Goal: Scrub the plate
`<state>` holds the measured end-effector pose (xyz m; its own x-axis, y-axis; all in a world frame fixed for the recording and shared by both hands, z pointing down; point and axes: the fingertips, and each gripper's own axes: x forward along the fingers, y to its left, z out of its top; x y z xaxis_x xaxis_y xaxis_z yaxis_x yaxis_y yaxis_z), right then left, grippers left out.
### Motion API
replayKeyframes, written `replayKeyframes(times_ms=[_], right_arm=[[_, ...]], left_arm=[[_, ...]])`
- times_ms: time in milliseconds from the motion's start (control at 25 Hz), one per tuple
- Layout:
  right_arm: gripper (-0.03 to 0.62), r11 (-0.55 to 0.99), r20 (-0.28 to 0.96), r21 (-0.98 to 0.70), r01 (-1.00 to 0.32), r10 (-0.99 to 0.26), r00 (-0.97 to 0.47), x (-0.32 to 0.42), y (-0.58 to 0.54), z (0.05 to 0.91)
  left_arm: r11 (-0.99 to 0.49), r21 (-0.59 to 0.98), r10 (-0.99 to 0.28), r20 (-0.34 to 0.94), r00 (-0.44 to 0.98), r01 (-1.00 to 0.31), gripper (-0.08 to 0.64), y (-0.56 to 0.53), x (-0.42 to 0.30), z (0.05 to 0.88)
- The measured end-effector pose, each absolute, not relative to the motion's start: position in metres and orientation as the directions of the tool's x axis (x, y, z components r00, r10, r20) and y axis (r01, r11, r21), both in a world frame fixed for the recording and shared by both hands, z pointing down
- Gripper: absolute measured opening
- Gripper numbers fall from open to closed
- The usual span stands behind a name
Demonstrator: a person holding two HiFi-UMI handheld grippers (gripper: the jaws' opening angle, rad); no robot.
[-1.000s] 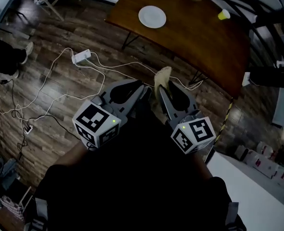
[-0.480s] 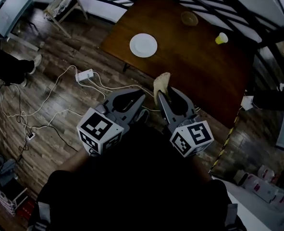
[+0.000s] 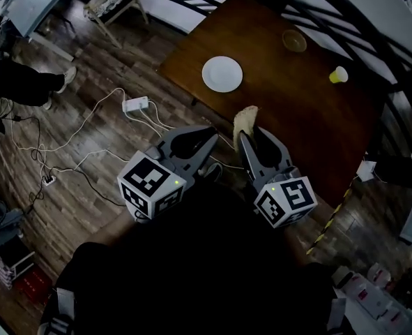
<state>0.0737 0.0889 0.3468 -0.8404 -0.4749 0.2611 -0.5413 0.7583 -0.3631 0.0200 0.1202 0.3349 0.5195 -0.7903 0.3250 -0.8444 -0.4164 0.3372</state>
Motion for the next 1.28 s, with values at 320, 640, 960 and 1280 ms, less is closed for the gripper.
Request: replayKeyframes(times_ms=[320, 640, 960, 1280], right_arm=[[0.12, 0.708, 0.317, -0.343, -0.617, -0.531, -0.786, 0.034, 0.055, 0.36], [0.12, 0.605, 0.364, -0.342, -0.719, -0.62, -0.695, -0.02, -0.024, 0.358], [0.12, 0.492, 0.4, -0.348, -0.798, -0.692, -0.6, -0.059, -0.098, 0.369], [0.12, 0.47, 0.522, -0.22, -0.855, -0.683, -0.51, -0.042, -0.156, 0.434]], left_arm=[[-0.458, 0.391, -0.75, 0.311, 0.583, -0.798, 0.034, 0.083, -0.024, 0.351], [-0.524, 0.429, -0.69, 0.293, 0.662, -0.736, 0.034, -0.004, -0.089, 0.348], [-0.553, 0.445, -0.643, 0.31, 0.7, -0.705, 0.034, -0.088, -0.159, 0.367], [-0.578, 0.34, -0.564, 0.49, 0.664, -0.742, 0.034, -0.152, -0.17, 0.454]])
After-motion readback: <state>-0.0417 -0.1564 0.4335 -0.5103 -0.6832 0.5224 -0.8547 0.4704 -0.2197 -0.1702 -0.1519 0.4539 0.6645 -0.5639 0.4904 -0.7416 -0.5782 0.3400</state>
